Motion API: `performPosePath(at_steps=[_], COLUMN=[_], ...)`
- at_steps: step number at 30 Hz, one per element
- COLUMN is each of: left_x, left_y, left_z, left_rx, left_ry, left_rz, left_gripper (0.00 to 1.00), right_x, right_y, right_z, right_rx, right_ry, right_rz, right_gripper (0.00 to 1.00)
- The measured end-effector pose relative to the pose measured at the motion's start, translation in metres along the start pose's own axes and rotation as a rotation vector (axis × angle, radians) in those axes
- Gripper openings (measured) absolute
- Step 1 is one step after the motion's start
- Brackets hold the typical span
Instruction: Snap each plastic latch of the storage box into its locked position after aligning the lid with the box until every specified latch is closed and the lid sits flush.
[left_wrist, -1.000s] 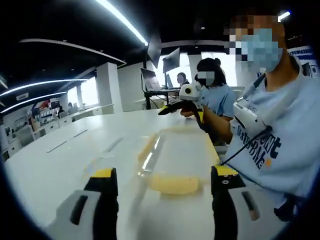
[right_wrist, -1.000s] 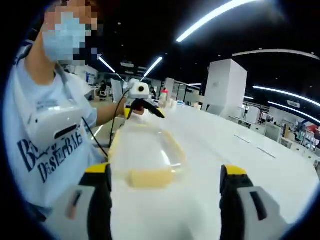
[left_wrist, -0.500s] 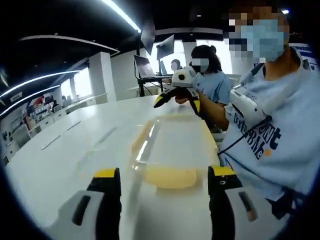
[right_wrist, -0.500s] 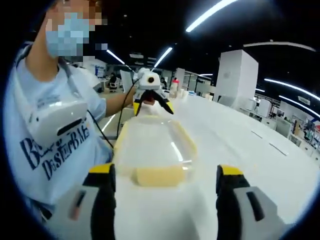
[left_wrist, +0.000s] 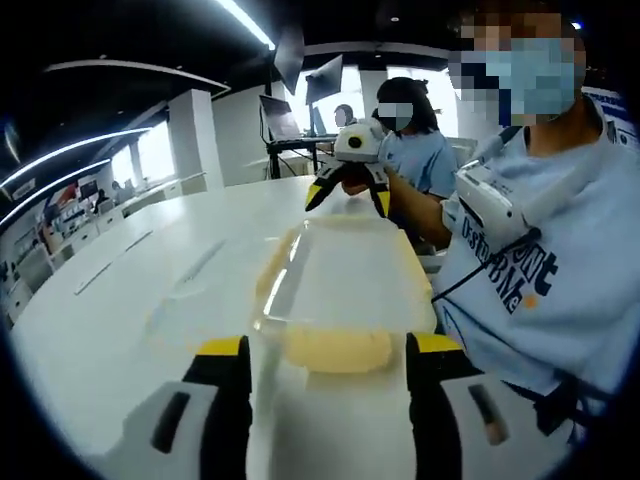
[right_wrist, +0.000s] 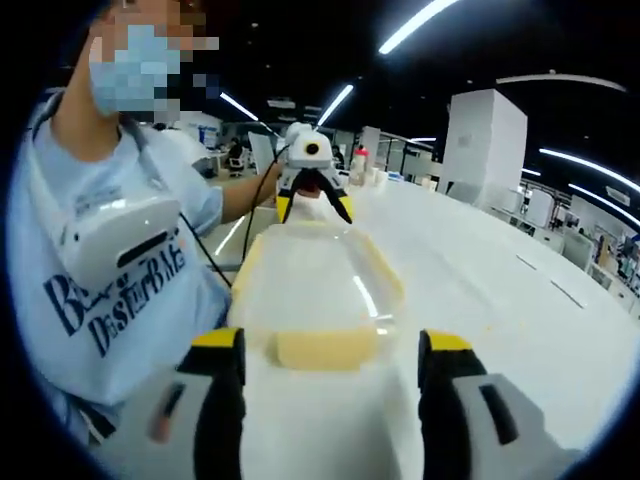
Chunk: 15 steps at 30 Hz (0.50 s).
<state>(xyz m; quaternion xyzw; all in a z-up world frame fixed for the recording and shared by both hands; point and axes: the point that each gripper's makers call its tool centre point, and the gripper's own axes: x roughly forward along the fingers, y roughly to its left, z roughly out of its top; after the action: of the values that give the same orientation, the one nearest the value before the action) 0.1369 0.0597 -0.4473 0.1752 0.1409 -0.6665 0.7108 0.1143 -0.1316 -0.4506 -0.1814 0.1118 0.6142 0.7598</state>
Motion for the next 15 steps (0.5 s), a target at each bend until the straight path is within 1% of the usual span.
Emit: performPosePath(at_steps=[5, 11, 15], left_x=[0.0016, 0.0001, 0.0008], left_y=[-0.0006, 0.0006, -0.0009], left_z=[0.0002, -0.0015, -0.0058], left_rx=[0.002, -0.001, -0.007], left_ry=[0.023, 0.045, 0.076], left_rz=[-0.026, -0.043, -0.072], left_gripper=[0.58, 0.56, 0.55], right_x=[0.0003, -0.0014, -0.0021], right_y=[0.0010, -0.0015, -0.0040], right_z=[-0.0002, -0.0013, -0.0025], right_rx=[0.000, -0.002, 0.004], right_ry=[0.013, 0.028, 0.032], right_rz=[0.017, 0.028, 0.034], right_gripper=[0.67, 0.65, 0.63])
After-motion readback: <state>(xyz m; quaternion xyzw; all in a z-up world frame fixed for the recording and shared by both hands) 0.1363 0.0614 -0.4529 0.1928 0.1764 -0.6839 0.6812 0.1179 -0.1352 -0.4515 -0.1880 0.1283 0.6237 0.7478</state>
